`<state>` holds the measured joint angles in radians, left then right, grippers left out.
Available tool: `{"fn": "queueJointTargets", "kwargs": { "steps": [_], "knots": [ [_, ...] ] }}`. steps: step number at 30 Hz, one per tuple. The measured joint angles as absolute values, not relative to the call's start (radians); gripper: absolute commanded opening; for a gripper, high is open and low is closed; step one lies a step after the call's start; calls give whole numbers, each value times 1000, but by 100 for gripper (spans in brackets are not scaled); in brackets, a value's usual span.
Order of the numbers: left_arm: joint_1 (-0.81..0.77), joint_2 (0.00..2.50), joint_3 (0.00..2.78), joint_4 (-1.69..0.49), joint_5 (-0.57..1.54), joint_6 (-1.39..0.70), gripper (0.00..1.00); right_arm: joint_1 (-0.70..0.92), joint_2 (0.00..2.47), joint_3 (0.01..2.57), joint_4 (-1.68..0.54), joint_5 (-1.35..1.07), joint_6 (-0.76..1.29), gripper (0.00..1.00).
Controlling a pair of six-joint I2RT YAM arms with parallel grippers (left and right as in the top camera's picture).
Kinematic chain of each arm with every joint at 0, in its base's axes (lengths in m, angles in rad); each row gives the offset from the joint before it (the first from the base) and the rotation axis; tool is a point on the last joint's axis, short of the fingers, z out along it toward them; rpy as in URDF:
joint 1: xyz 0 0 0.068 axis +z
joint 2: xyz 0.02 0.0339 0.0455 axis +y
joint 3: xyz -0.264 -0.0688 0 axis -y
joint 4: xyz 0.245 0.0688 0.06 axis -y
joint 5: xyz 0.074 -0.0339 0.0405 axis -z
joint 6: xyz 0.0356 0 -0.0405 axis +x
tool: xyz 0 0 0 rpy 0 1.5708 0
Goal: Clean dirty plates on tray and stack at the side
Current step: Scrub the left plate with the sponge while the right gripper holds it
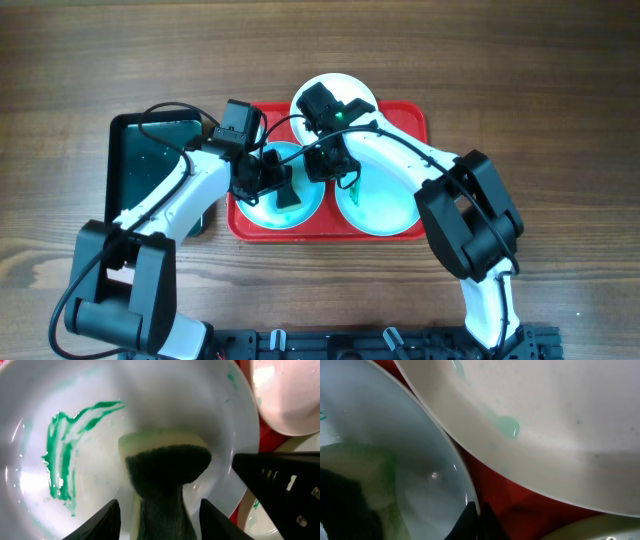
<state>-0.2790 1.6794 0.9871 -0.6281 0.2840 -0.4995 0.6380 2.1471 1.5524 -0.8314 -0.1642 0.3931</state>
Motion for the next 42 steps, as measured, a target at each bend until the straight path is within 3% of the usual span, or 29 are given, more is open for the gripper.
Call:
{"fn": "queueJointTargets", "kwargs": {
  "steps": [3, 11, 19, 23, 26, 34, 42],
  "knots": [
    [-289, 1699, 987, -605, 287, -514, 37, 638, 2147, 1552, -831, -164, 393, 5],
    [-324, 1753, 987, -598, 213, -529, 4, 638, 2147, 1551, -825, -168, 395, 5],
    [-340, 1750, 992, -607, -152, -533, 4, 638, 2147, 1549, -817, -181, 396, 4],
    [-339, 1750, 999, -603, -229, -524, 4, 638, 2147, 1549, -817, -181, 396, 4],
    [-337, 1751, 1004, -553, -189, -514, 4, 638, 2147, 1549, -817, -182, 396, 4],
    [-325, 1804, 1015, -428, 189, -513, 4, 638, 2147, 1549, -817, -183, 396, 4],
    [-241, 1822, 1050, -520, 64, -513, 4, 638, 2147, 1548, -818, -183, 395, 4]
  ]
}}
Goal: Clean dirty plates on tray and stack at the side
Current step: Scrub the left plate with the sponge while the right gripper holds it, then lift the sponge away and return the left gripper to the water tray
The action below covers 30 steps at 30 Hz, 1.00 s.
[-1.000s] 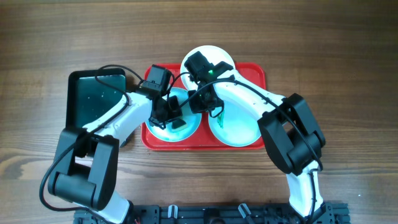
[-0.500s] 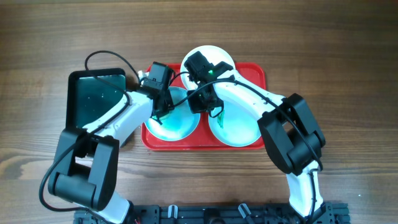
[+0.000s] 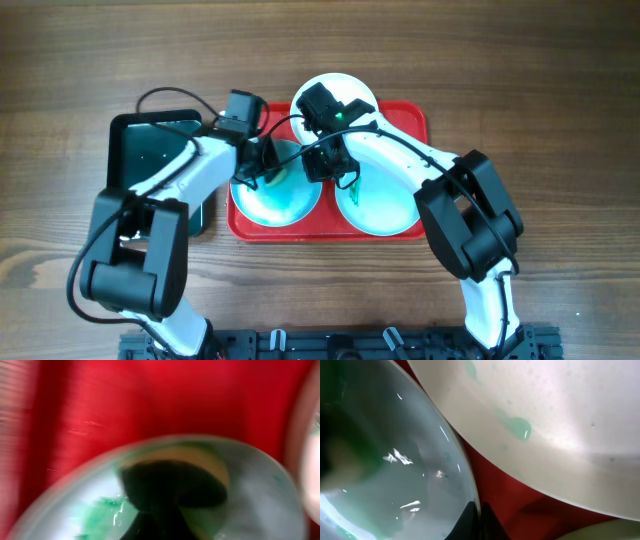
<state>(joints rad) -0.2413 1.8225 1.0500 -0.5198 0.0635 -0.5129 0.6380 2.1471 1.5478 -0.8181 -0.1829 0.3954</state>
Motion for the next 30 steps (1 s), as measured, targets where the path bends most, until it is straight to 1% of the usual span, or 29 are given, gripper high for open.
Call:
{"fn": "queueJointTargets", "kwargs": {
  "steps": [3, 7, 12, 19, 23, 26, 30],
  "knots": [
    [-191, 1820, 1062, -587, -8, -513, 4, 638, 2147, 1548, -812, -188, 395, 4],
    [-187, 1809, 1065, -657, -32, -509, 4, 639, 2147, 1548, -810, -195, 395, 4],
    [-192, 1804, 1065, -746, 17, -438, 4, 640, 2147, 1547, -822, -202, 391, 4],
    [-218, 1802, 1065, -825, 71, -421, 4, 640, 2147, 1547, -826, -202, 380, 4],
    [-233, 1803, 1055, -814, 194, -419, 4, 640, 2147, 1547, -826, -202, 380, 4],
    [-246, 1803, 1044, -759, 276, -419, 4, 640, 2147, 1547, -826, -202, 380, 4],
    [-252, 1806, 1037, -685, 316, -419, 4, 640, 2147, 1547, -826, -202, 380, 4]
  ]
}}
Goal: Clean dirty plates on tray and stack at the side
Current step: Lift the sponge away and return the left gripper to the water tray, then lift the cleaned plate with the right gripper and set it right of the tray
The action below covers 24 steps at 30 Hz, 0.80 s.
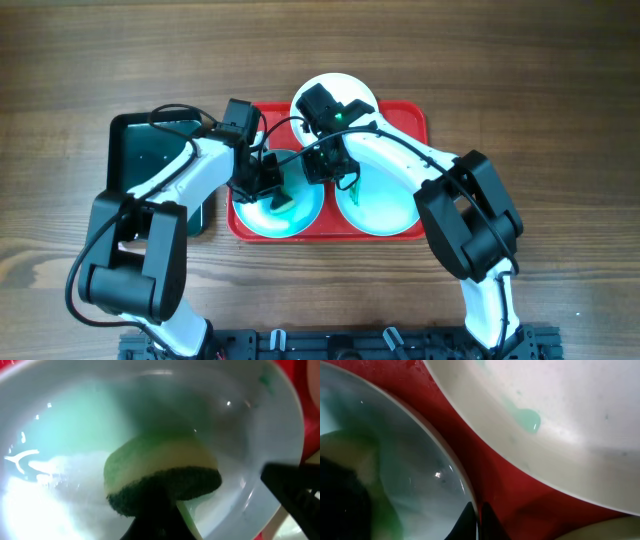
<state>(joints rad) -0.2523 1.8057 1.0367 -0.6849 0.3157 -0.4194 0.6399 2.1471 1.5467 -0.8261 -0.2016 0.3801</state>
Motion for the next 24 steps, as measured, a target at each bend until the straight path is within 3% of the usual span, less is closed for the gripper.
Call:
{"fn": "queueJointTargets", "kwargs": {
  "steps": [9, 17, 20, 24],
  "knots": [
    [-271, 1796, 1054, -760, -165, -489, 4, 642, 2147, 1546, -824, -209, 381, 4],
    [-184, 1615, 1058, -823, -115, -515, 4, 643, 2147, 1546, -823, -212, 381, 4],
    [-80, 1401, 1066, -806, -91, -515, 4, 643, 2147, 1553, -832, -213, 381, 4],
    [81, 1338, 1069, -804, -68, -518, 4, 648, 2125, 1594, -877, -148, 381, 4]
  ]
}}
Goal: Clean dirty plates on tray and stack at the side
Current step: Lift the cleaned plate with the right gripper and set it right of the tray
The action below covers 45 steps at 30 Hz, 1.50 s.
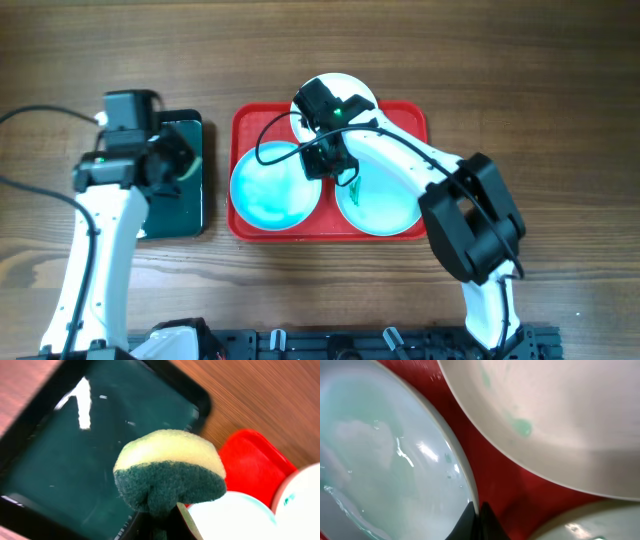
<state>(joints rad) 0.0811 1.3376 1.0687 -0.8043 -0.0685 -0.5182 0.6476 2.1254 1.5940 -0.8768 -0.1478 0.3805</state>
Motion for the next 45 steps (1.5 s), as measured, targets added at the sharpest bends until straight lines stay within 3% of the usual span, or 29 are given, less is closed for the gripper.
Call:
{"fn": "queueJointTargets", "kwargs": {
  "steps": [6, 13, 23, 31, 34, 37, 42, 45],
  "knots": [
    [279, 1389, 1069, -808, 34, -522, 4, 762, 1908, 1640, -944, 205, 364, 4],
    [303, 1393, 1069, -811, 81, -522, 4, 936, 1844, 1649, -937, 619, 284, 4],
    [303, 1393, 1069, -820, 81, -522, 4, 1095, 1844, 1648, -683, 1127, -133, 4],
    [303, 1393, 1069, -820, 82, -522, 4, 1137, 1844, 1648, -538, 1288, -346, 4],
    [303, 1393, 1069, -820, 85, -522, 4, 1125, 1843, 1652, -644, 1224, -237, 4],
    [303, 1393, 1069, -820, 85, -522, 4, 1009, 1843, 1656, -825, 873, 55, 4],
    [303, 1393, 1069, -826, 89, -522, 4, 529, 1844, 1655, -857, 93, 382, 4],
    [303, 1393, 1069, -828, 89, -522, 4, 268, 1844, 1655, -959, -131, 427, 4]
  ]
}}
